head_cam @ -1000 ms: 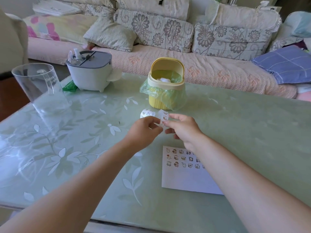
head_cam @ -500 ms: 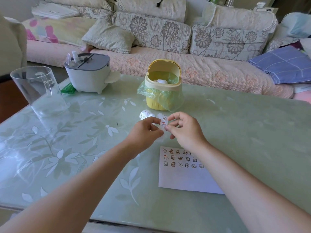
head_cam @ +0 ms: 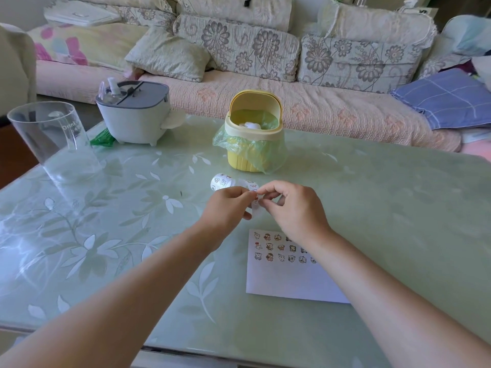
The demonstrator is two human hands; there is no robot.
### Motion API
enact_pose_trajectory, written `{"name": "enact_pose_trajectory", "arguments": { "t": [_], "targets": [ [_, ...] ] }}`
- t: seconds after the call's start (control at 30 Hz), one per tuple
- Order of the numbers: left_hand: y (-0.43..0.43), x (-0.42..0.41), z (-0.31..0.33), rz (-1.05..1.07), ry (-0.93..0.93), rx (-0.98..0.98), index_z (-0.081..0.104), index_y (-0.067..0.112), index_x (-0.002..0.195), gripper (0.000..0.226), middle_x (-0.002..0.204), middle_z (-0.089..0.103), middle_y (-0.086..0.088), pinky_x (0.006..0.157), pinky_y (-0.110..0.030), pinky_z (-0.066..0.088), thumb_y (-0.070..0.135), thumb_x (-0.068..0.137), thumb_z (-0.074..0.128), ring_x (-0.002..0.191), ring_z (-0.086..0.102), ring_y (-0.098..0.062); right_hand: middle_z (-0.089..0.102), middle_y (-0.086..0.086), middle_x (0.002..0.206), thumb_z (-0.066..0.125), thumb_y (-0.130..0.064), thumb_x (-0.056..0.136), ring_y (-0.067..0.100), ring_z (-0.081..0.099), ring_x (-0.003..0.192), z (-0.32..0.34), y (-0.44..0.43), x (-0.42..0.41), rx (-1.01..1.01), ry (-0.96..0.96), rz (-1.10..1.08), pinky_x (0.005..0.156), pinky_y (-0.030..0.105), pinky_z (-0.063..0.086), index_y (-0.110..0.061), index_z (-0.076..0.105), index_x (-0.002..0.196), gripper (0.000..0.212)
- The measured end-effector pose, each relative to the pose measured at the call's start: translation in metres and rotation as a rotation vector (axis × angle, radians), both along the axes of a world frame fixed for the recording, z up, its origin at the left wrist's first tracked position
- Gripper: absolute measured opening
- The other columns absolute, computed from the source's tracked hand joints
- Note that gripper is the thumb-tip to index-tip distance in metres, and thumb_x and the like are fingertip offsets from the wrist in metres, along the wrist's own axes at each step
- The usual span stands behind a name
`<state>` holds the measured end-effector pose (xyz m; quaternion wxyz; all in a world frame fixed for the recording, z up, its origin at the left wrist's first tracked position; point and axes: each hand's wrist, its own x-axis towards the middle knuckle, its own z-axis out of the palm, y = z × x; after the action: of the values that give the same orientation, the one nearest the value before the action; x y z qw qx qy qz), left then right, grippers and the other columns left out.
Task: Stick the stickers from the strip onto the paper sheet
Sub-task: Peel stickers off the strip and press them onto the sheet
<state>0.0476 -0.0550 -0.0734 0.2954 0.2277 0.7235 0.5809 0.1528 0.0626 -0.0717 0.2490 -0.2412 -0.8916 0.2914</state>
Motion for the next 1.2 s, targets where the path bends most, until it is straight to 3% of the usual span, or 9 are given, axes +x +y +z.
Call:
{"name": "enact_pose_trajectory", "arguments": {
  "t": [0.13, 0.33, 0.43, 0.7, 0.8, 0.93, 1.03, 1.1, 1.2],
  "targets": [
    [0.003, 0.004, 0.004, 0.026, -0.048, 0.01, 0.075, 0.021, 0.088, 0.022, 0.087, 0.074, 0.003, 0.061, -0.02, 0.041, 0.031, 0.095, 0.057, 0.069, 0.065, -0.012, 0.068, -0.025, 0.084, 0.075, -0.029, 0.086, 0.0, 0.055, 0.065, -0.003, 0.0, 0.005, 0.121, 0.039, -0.007, 0.061, 0.01, 0.037, -0.037, 0.075, 0.097, 0.013],
    [0.008, 0.012, 0.003, 0.055, -0.044, -0.048, 0.076, 0.018, 0.079, 0.019, 0.076, 0.074, 0.004, 0.053, -0.013, 0.042, 0.027, 0.087, 0.061, 0.066, 0.063, -0.012, 0.059, -0.025, 0.086, 0.078, -0.023, 0.083, -0.009, 0.048, 0.062, -0.012, 0.002, 0.014, 0.286, 0.057, 0.011, 0.057, 0.01, 0.033, -0.035, 0.073, 0.091, 0.015],
    [0.011, 0.015, 0.004, 0.054, -0.047, -0.068, 0.077, 0.017, 0.079, 0.02, 0.078, 0.075, 0.003, 0.047, -0.009, 0.04, 0.026, 0.087, 0.06, 0.066, 0.063, -0.012, 0.059, -0.023, 0.086, 0.077, -0.021, 0.082, -0.01, 0.048, 0.062, -0.012, 0.005, 0.017, 0.275, 0.052, 0.022, 0.057, 0.011, 0.033, -0.034, 0.073, 0.09, 0.017],
    [0.018, 0.02, 0.004, 0.054, -0.08, -0.084, 0.077, 0.017, 0.081, 0.018, 0.073, 0.074, 0.006, 0.055, -0.017, 0.041, 0.026, 0.087, 0.063, 0.064, 0.063, -0.011, 0.056, -0.025, 0.08, 0.076, -0.019, 0.082, -0.009, 0.051, 0.065, -0.01, 0.012, 0.021, 0.206, 0.016, 0.029, 0.056, 0.009, 0.029, -0.034, 0.069, 0.084, 0.017],
    [0.02, 0.021, 0.002, 0.067, -0.075, -0.103, 0.076, 0.016, 0.078, 0.02, 0.07, 0.073, 0.006, 0.058, -0.02, 0.041, 0.024, 0.087, 0.06, 0.064, 0.063, -0.013, 0.058, -0.02, 0.084, 0.076, -0.023, 0.083, -0.004, 0.051, 0.063, -0.01, 0.014, 0.022, 0.203, -0.005, 0.034, 0.056, 0.017, 0.032, -0.033, 0.067, 0.078, 0.014],
    [0.022, 0.02, -0.001, 0.073, -0.014, -0.124, 0.075, 0.016, 0.078, 0.022, 0.078, 0.074, 0.002, 0.064, -0.025, 0.046, 0.025, 0.088, 0.058, 0.065, 0.062, -0.015, 0.061, -0.017, 0.091, 0.076, -0.032, 0.083, 0.008, 0.056, 0.061, -0.006, 0.013, 0.024, 0.001, -0.006, 0.077, 0.06, 0.021, 0.044, -0.032, 0.07, 0.076, 0.01],
    [0.024, 0.019, -0.007, 0.054, 0.157, -0.184, 0.074, 0.018, 0.076, 0.027, 0.087, 0.073, -0.01, 0.068, -0.035, 0.051, 0.033, 0.088, 0.056, 0.068, 0.063, -0.024, 0.061, -0.02, 0.069, 0.077, -0.026, 0.085, 0.003, 0.052, 0.053, 0.001, 0.016, 0.028, -0.25, 0.005, 0.015, 0.055, 0.016, 0.041, -0.03, 0.073, 0.077, 0.01],
    [0.025, 0.019, -0.009, 0.031, 0.262, -0.232, 0.074, 0.019, 0.075, 0.029, 0.087, 0.072, -0.011, 0.072, -0.041, 0.055, 0.037, 0.089, 0.055, 0.07, 0.063, -0.028, 0.063, -0.011, 0.062, 0.077, -0.022, 0.086, 0.005, 0.058, 0.053, 0.007, 0.021, 0.035, -0.397, -0.009, 0.005, 0.053, 0.022, 0.045, -0.024, 0.074, 0.08, 0.007],
    [0.027, 0.019, -0.01, -0.037, 0.344, -0.283, 0.072, 0.017, 0.079, 0.034, 0.082, 0.07, -0.014, 0.062, -0.035, 0.051, 0.042, 0.091, 0.052, 0.06, 0.056, -0.018, 0.067, 0.003, 0.07, 0.077, -0.014, 0.086, 0.013, 0.064, 0.056, 0.013, 0.027, 0.049, -0.569, -0.004, 0.007, 0.051, 0.03, 0.048, -0.013, 0.073, 0.087, 0.004]
  ]
}}
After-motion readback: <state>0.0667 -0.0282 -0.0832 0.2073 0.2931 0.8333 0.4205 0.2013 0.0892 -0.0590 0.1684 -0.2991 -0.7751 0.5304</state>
